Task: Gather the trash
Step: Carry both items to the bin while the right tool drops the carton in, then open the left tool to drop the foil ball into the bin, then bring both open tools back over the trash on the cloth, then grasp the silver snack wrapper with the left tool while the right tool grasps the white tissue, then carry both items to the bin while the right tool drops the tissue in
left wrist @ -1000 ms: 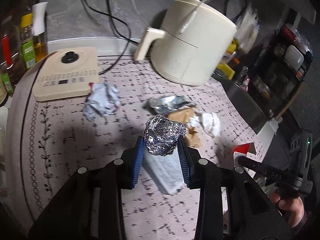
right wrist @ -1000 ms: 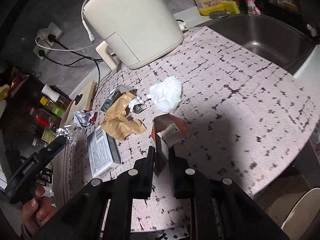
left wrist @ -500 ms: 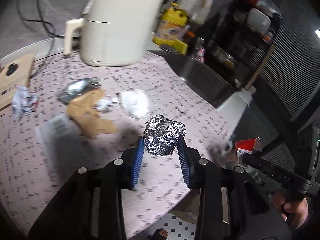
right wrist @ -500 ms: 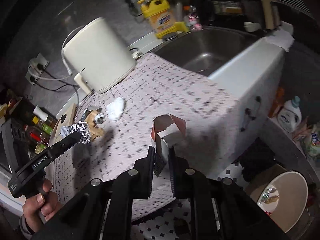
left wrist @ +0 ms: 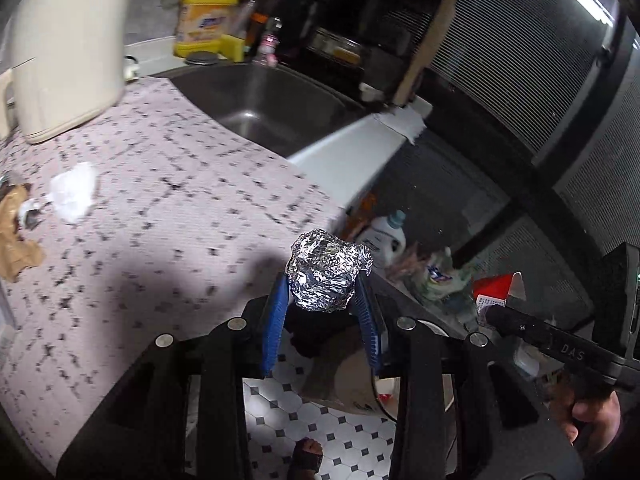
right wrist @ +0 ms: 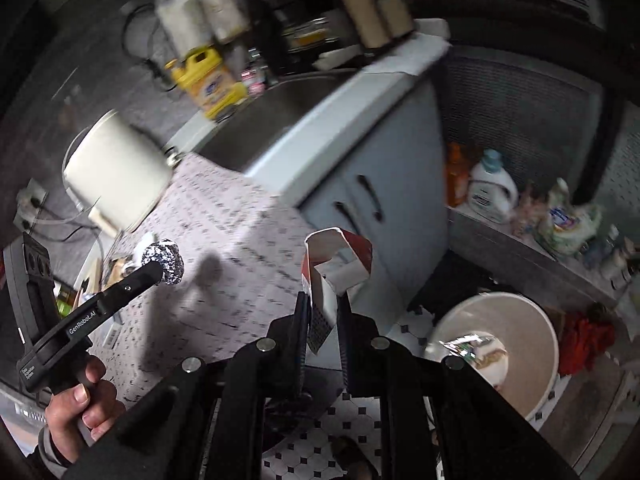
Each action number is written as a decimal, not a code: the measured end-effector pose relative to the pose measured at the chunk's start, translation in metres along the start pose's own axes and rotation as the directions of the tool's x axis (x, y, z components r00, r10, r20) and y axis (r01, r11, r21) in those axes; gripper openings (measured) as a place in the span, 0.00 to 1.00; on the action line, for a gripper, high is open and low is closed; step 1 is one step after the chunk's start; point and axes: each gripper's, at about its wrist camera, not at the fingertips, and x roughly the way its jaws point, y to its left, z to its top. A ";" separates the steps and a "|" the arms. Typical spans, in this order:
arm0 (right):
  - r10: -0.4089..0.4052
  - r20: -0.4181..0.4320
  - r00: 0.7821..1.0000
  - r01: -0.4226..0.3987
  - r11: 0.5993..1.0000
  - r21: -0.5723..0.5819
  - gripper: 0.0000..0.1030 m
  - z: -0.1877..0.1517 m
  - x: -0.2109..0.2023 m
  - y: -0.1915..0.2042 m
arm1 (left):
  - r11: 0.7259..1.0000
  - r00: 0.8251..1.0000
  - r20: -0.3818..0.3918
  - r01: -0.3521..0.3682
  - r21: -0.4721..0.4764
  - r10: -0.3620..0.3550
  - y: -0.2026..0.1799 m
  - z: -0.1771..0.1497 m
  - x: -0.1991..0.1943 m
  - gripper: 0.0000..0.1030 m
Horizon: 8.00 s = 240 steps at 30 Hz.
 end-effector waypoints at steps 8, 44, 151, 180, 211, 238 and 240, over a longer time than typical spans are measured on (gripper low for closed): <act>-0.079 -0.008 0.997 0.079 0.993 0.088 0.14 -0.020 -0.021 -0.068 | 0.994 0.995 -0.066 0.079 0.069 -0.074 -0.057 -0.009 0.035 0.33; -0.214 0.022 0.977 0.194 0.920 0.340 0.60 -0.075 -0.097 -0.212 | 0.943 0.929 -0.322 0.258 0.210 -0.182 -0.207 -0.082 0.121 0.84; 0.115 -0.140 0.983 -0.155 0.935 -0.320 0.79 0.016 0.176 0.311 | 0.904 0.938 0.000 -0.333 -0.269 0.346 0.311 0.063 -0.063 0.04; 0.032 -0.196 0.980 -0.105 0.920 -0.376 0.80 0.020 0.250 0.358 | 0.844 0.879 -0.111 -0.476 -0.248 0.464 0.359 0.112 -0.014 0.80; 0.170 -0.160 0.972 -0.218 0.906 -0.364 0.09 0.026 0.172 0.324 | 0.883 0.917 0.083 -0.346 -0.316 0.390 0.270 0.075 -0.111 0.09; 0.052 0.034 0.998 -0.045 0.984 -0.174 0.09 0.028 0.014 0.083 | 0.995 0.997 0.004 -0.080 -0.055 0.080 0.034 0.032 -0.024 0.09; 0.032 0.037 0.999 -0.026 0.989 -0.149 0.09 0.024 0.008 0.062 | 0.998 0.998 -0.015 -0.060 -0.034 0.059 0.018 0.027 -0.014 0.09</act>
